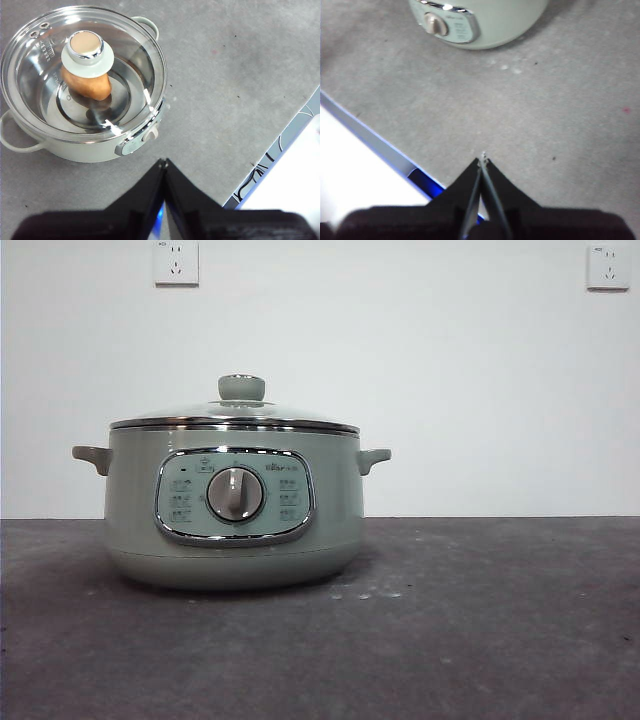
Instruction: Pick up the potato,open the lid,put the potato in the pot,close the lid
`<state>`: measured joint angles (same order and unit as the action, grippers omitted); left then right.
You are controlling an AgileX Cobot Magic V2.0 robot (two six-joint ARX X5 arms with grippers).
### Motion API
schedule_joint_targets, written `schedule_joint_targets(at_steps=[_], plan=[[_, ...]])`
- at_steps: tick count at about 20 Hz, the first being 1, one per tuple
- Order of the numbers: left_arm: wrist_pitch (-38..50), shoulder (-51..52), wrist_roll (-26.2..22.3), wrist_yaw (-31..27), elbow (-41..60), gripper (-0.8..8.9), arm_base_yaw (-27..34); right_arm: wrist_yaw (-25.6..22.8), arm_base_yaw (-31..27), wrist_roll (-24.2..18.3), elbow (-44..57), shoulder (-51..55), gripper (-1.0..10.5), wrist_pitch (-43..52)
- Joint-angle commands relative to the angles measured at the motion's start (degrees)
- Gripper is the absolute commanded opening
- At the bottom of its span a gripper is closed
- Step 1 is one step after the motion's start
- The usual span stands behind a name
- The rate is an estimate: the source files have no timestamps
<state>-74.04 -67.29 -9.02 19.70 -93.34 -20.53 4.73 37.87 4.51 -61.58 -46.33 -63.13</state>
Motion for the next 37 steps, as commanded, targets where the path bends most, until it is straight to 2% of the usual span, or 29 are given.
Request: schedule_joint_targets(at_steps=[1,9,13,16,19,21,23,28,31,37], plan=[[0.00,-0.11,-0.63,0.20,-0.07,-0.04,0.09,-1.81,0.04,0.42,0.46,0.00,0.0,0.22],[3.74,-0.20,-1.42,-0.22,-0.07,-0.04,0.63,-8.68,0.04,0.42,0.46,0.00,0.0,0.20],[18.05,3.54,-5.99,0.59,0.09,-0.04,8.09,-10.32,0.04,0.42,0.46,0.00,0.0,0.17],[29.62,11.06,-8.22,4.59,4.35,-0.04,15.34,-10.36,0.04,0.42,0.46,-0.02,0.0,0.17],[39.89,21.31,-8.57,3.72,16.09,-0.04,21.81,-10.34,0.04,0.44,0.46,-0.02,0.0,0.17],[45.59,28.44,-9.49,0.85,26.75,-0.04,24.70,-10.34,0.04,0.42,0.46,0.00,0.0,0.15],[50.95,35.23,-9.42,-0.42,38.38,-0.04,25.90,-10.34,0.04,0.44,0.46,0.00,0.0,0.17],[64.30,49.37,-3.91,-0.61,65.88,-0.04,25.97,-10.34,0.04,0.44,0.46,0.00,0.0,0.17],[66.62,56.04,-0.98,-3.48,76.74,-0.04,25.97,-10.36,0.04,0.44,0.46,0.00,0.0,0.17],[66.58,67.21,2.43,-7.43,89.92,-0.04,25.97,-10.34,0.04,0.44,0.46,-0.02,0.0,0.15]])
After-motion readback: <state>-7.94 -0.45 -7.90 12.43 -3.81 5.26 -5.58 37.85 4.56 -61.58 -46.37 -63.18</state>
